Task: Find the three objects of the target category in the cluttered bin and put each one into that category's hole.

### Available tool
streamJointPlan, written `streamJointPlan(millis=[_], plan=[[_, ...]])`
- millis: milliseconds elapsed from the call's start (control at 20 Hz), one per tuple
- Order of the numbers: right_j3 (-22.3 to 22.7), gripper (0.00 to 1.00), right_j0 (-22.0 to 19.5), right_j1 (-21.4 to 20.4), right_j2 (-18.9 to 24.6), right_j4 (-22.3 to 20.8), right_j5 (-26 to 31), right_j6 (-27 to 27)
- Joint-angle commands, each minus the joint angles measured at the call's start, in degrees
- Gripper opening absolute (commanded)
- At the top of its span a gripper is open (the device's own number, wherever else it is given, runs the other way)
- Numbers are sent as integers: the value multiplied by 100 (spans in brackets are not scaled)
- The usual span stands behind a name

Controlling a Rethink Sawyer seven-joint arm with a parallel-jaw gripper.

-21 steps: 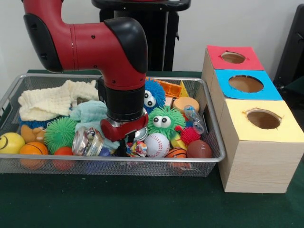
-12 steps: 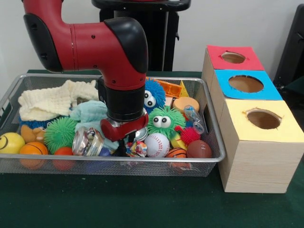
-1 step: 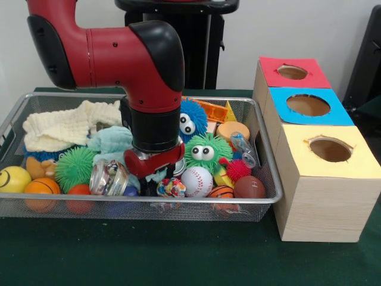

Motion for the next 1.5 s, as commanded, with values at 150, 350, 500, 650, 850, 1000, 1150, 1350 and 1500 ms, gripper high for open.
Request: streamJointPlan(millis=[150, 350, 500, 650, 850, 1000, 1150, 1350, 1500], plan=[[92, 100, -208, 330, 565, 58, -40, -419], [311, 100, -488, 366, 964, 268, -21, -541], [459, 100, -644, 321, 1203, 356, -21, -538], [477, 100, -681, 306, 1263, 307, -14, -519], [479, 100, -669, 213, 1264, 203, 13, -483], [491, 100, -699, 204, 1282, 137, -50, -470], [548, 100, -767, 165, 1336, 69, -278, -378], [655, 100, -946, 185, 1510, 46, -644, -220], [719, 100, -922, 173, 1519, -7, -883, -18]])
